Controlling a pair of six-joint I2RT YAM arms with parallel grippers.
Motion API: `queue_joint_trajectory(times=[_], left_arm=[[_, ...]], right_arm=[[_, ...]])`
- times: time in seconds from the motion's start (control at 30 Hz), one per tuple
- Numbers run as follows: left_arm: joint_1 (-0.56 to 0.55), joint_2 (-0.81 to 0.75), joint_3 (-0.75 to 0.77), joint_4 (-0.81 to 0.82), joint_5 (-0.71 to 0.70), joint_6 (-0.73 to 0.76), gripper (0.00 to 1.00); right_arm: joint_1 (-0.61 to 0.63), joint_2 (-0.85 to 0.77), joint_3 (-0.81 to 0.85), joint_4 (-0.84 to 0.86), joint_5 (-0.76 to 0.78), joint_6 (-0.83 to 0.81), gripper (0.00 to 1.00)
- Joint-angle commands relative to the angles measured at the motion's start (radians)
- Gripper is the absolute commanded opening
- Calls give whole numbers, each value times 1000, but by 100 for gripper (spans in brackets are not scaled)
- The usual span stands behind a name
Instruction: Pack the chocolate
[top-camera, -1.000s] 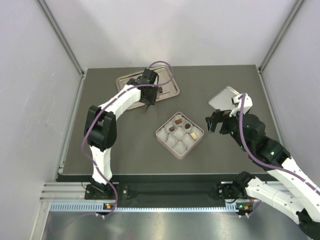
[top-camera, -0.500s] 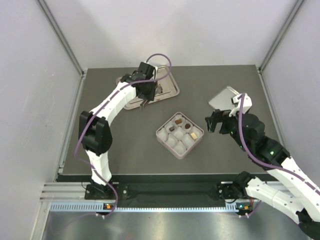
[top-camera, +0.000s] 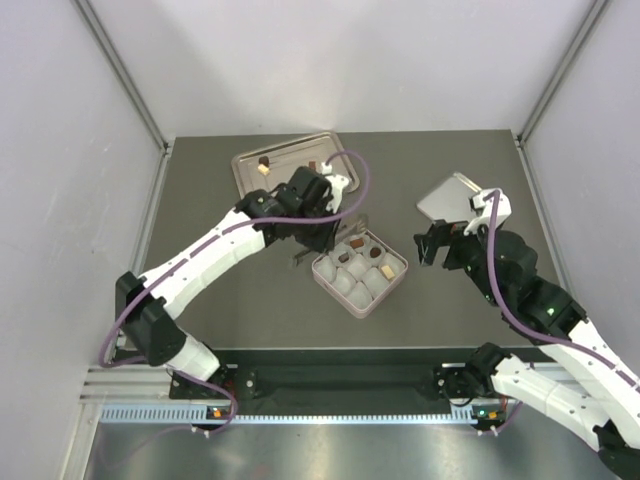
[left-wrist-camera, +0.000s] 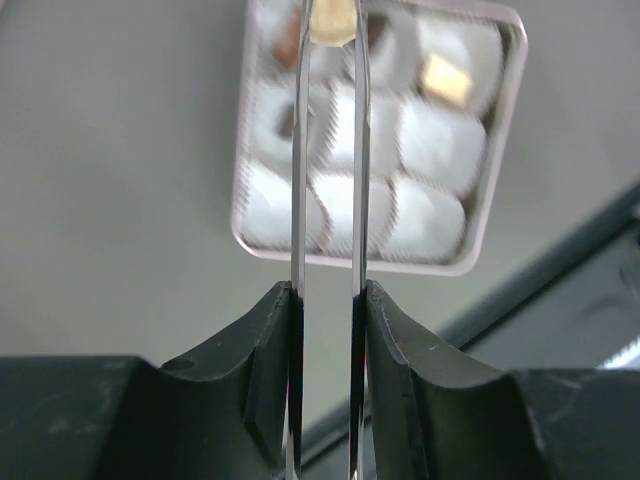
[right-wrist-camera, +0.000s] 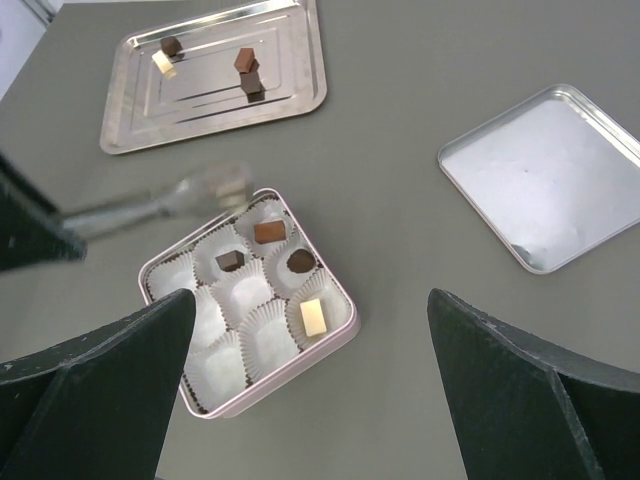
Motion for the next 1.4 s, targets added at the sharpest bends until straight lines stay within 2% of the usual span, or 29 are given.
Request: queue_joint_trajectory(times=[0.0,0.3,0.83,1.0,1.37], left_arm=[[-45,-95,-71,-15,46,-28,34],[-85,-158,-156,-8,150,-18,34],[-85,-81,-187,3,98,-10,36],[-83,-70,-191,14,90,-8,42],[-85,-58,-164,31,64,-12,48]], right_arm=[[-10,-19,53,2,23,8,100],[-10,-19,63,-9,10,25,100],[-10,-35,66,-21,26,19,100],[-10,-38,61,-20,25,21,100],[-10,-45,67,-21,28,14,100]])
